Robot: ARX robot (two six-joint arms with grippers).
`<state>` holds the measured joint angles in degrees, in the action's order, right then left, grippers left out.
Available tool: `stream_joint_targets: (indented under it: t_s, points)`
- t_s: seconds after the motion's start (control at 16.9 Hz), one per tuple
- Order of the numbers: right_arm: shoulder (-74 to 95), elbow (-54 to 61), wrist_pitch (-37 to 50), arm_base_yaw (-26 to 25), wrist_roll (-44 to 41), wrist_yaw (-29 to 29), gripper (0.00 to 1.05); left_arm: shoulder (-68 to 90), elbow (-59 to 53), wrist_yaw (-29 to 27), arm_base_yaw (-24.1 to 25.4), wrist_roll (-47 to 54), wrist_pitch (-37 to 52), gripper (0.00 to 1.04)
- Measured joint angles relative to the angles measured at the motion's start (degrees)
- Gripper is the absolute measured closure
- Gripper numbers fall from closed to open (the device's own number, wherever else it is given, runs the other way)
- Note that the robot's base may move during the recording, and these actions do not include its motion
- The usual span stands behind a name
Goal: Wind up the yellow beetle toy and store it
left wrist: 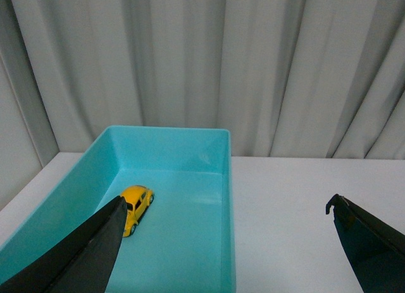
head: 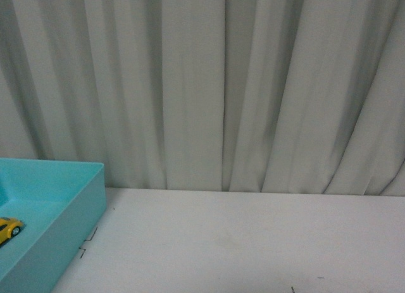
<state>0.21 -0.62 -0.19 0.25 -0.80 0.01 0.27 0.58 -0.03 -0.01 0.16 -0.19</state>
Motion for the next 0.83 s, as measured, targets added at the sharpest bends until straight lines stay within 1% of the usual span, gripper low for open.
stream_joint_targets:
  t_s: [0.83]
  points:
    - [0.0,0.0,0.1,0.0,0.0,0.0,0.06,0.0,0.0,0.0,0.0,0.0,0.1,0.07]
